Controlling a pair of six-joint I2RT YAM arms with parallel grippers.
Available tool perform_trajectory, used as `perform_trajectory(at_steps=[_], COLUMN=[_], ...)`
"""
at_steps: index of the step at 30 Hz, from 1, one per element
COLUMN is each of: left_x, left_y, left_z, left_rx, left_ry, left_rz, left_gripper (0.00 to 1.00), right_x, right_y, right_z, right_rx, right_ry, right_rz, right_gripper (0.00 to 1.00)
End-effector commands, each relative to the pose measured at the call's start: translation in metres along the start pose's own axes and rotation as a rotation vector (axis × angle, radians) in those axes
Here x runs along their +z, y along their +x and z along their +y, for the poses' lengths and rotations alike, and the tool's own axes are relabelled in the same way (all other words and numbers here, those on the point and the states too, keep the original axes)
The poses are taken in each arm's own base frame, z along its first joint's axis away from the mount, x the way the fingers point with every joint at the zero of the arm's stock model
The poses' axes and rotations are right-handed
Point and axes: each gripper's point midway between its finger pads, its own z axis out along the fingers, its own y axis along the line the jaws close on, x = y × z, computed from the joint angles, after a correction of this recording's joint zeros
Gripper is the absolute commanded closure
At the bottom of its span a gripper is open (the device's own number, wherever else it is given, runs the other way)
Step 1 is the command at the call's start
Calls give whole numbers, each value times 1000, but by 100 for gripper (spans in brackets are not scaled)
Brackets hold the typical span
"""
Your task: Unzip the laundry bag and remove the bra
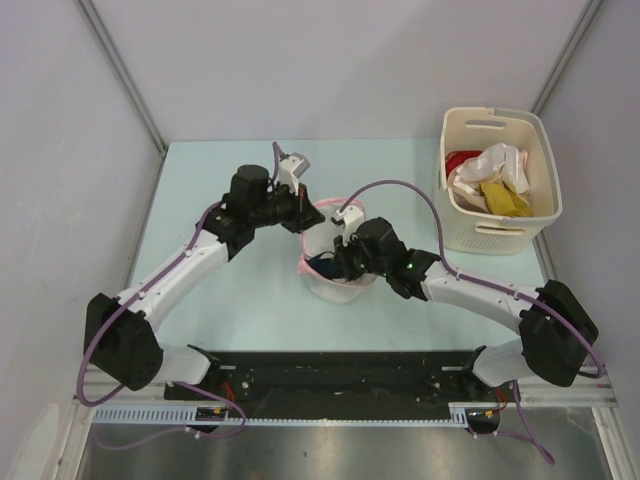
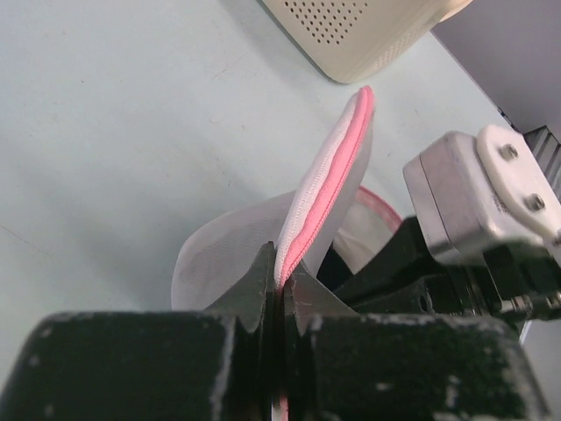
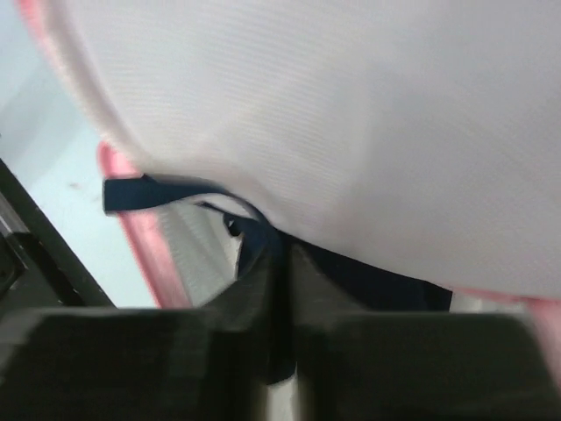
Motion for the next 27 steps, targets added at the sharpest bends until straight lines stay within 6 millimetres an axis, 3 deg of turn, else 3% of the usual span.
perform_trajectory(at_steps=[1, 3, 6, 7, 13, 16, 23, 27], left_x=[-2, -2, 0, 0, -2, -2, 4, 6], left_y=[-11, -10, -6, -6, 4, 5, 2, -1], left_z=[-9, -8, -4, 3, 41, 46, 36, 26], left_rx=[13, 12, 10, 11, -3, -12, -65, -91], left_ry=[29, 24, 7, -27, -232, -256, -200, -151], left_rz=[-36, -36, -23, -24, -10, -19, -42, -59], left_gripper=[100, 100, 100, 100, 99, 100, 100, 100], right_x=[-9, -19, -41, -55, -102, -125, -171, -183], right_y=[-31, -30, -46, -58, -79, -96, -171, -200], right_z=[2, -2, -3, -2, -19, -29, -44, -54], right_rx=[-7, -8, -12, -8, 28, 76, 228, 299], right_ry=[51, 88, 117, 116, 202, 226, 184, 200], right_rz=[-111, -104, -162, -204, -301, -382, -715, -816], right_gripper=[100, 100, 100, 100, 100, 100, 100, 100])
